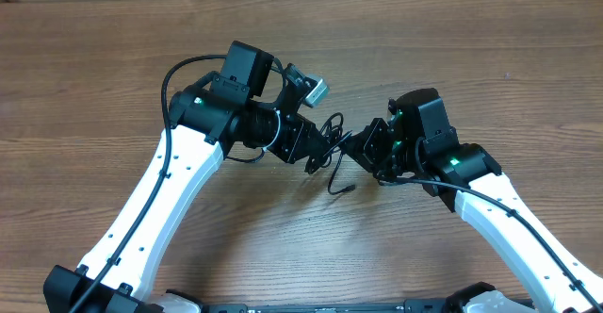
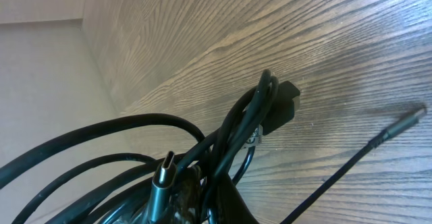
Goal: Untangle cables
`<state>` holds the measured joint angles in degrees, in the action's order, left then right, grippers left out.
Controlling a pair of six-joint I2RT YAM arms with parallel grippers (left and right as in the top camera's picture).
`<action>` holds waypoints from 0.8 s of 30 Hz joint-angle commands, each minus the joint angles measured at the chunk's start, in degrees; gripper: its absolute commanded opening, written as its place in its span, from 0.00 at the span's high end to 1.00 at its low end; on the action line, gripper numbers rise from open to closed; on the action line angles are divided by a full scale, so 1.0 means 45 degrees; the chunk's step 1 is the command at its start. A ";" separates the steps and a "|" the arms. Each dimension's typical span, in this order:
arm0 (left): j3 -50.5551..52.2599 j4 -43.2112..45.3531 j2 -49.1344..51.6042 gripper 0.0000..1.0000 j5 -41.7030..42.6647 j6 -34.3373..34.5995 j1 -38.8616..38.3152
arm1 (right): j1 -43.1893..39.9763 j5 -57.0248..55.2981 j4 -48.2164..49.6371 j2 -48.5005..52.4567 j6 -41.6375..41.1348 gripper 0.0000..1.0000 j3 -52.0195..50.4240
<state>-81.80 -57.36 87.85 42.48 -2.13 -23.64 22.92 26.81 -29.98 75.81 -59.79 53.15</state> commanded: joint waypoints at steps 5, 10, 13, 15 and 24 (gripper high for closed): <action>-0.0204 0.0029 -0.0146 0.96 -0.0049 -0.0384 -0.0053 | 0.0058 -0.0996 -0.1190 -0.0044 -0.0107 0.96 0.0039; -0.0204 -0.0646 -0.0146 0.96 -0.0879 -0.0452 0.0019 | -0.0476 -0.5197 -0.4046 -0.0044 -0.1627 0.96 0.0034; -0.0204 -0.1035 -0.0146 0.96 -0.1379 -0.0588 0.0024 | -0.1161 -0.6052 -0.4770 -0.0044 -0.1734 0.96 0.0015; -0.0204 -0.1122 -0.0146 0.96 -0.1637 -0.0583 0.0024 | -0.1622 -0.6037 -0.5013 -0.0044 -0.1617 0.96 0.0015; -0.0204 -0.0845 -0.0146 0.96 -0.1535 -0.0573 -0.0005 | -0.1491 0.0670 -0.1564 -0.0044 0.4211 0.82 0.0015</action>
<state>-81.80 -61.76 87.88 35.29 -3.42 -23.62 14.44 12.16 -41.67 75.83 -57.43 53.04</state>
